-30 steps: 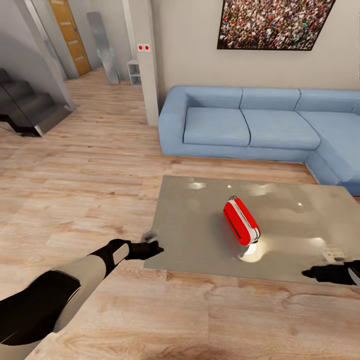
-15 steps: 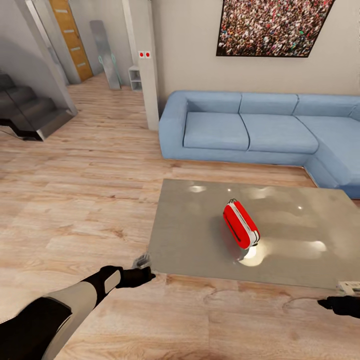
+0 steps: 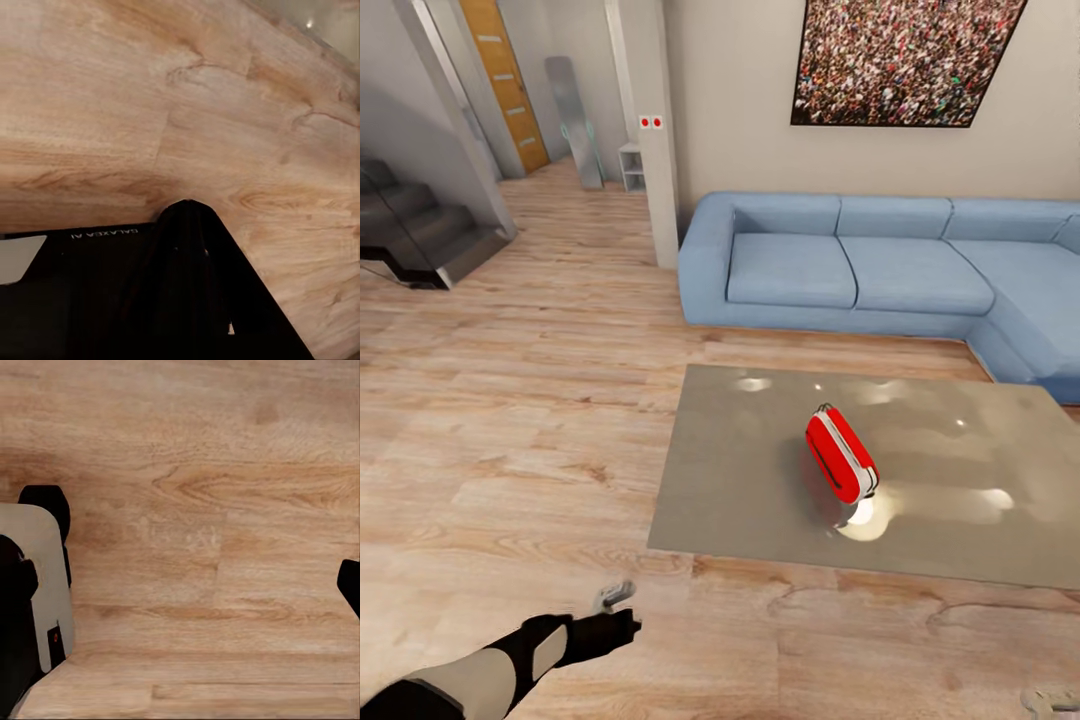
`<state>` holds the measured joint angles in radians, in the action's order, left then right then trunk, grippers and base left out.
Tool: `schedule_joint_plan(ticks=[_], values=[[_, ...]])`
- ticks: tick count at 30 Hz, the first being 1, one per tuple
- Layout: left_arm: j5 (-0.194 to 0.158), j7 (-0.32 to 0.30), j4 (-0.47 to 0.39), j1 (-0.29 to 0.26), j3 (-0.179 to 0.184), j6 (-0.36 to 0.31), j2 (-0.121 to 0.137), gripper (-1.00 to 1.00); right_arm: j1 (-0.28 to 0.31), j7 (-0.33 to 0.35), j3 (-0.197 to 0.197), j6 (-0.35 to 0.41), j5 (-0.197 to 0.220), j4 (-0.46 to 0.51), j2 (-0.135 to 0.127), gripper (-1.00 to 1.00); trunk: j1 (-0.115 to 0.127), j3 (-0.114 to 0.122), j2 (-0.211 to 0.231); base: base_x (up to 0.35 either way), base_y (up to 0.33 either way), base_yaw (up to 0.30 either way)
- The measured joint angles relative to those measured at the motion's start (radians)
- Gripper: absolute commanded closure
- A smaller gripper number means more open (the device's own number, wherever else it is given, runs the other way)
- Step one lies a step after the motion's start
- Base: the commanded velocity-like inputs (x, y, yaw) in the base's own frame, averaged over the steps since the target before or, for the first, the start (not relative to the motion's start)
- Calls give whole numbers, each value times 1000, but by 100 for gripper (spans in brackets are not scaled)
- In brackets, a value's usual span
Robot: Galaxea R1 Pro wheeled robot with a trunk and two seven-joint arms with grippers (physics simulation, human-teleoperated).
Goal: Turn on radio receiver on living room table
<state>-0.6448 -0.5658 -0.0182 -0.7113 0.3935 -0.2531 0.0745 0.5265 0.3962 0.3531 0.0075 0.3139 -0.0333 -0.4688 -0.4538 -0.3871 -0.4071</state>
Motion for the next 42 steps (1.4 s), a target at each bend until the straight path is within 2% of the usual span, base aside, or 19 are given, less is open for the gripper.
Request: schedule_joint_plan(ticks=[3, 6, 9, 11, 14, 15, 17, 20, 22, 24, 25, 31, 36, 39, 42], values=[[-1, 2, 0, 31, -1, 20, 6, 100, -44, -52, -1, -17, 10, 0, 50, -100, 0, 5, 0, 0, 0, 0], [0, 5, 0, 77, 0, 51, 14, 100, -100, -147, -1, -41, 15, 0, 129, -100, 0, 10, 0, 0, 0, 0], [-1, 9, 0, 106, -1, 68, 20, 100, -131, -214, -1, -54, 16, 0, 184, -100, 0, 14, 0, 0, 0, 0], [0, 12, 1, 131, -1, 81, 24, 100, -157, -276, -1, -66, 14, 1, 232, -100, 0, 18, 0, 0, 0, 0], [0, 27, 1, 161, 0, 88, 26, 100, -180, -335, -1, -75, 12, 1, 281, -100, 0, 22, 0, 0, 0, 0], [0, 34, 1, 167, -1, 89, 26, 100, -184, -344, -2, -76, 11, 1, 291, -100, 0, 24, 0, 0, 0, 0], [12, 75, 1, 190, 0, 92, 24, 100, -198, -365, -1, -79, 10, 1, 324, -100, 0, 27, 0, 0, 0, 0], [45, 118, 1, 213, -2, 106, 21, 100, -212, -381, -1, -80, 10, 1, 353, -100, 0, 32, 0, 0, 0, 0], [82, 145, 1, 235, -2, 132, 15, 100, -225, -396, -1, -81, 9, 1, 378, -100, 0, 35, 0, 0, 0, 0], [98, 160, 2, 249, -3, 145, 10, 100, -233, -405, -1, -81, 8, 1, 398, -100, 0, 38, 0, 0, 0, 0], [108, 176, 3, 265, -2, 152, 6, 100, -239, -420, -1, -84, 8, 1, 420, -100, 0, 40, 0, 0, 0, 0], [117, 211, 4, 308, -5, 173, -4, 100, -265, -477, -1, -109, 7, 1, 489, -100, 0, 50, 0, 0, 0, 0], [117, 217, 4, 337, -5, 190, -30, 100, -280, -524, 0, -132, -10, 1, 546, -100, 0, 58, 0, 0, 0, 0], [117, 230, 5, 343, -5, 196, -41, 100, -282, -539, -1, -134, -27, 1, 567, -100, 0, 62, 0, 0, 0, 0], [117, 275, 6, 347, -5, 200, -48, 100, -286, -551, -1, -136, -37, 1, 585, -100, 0, 67, 0, 0, 0, 0]])
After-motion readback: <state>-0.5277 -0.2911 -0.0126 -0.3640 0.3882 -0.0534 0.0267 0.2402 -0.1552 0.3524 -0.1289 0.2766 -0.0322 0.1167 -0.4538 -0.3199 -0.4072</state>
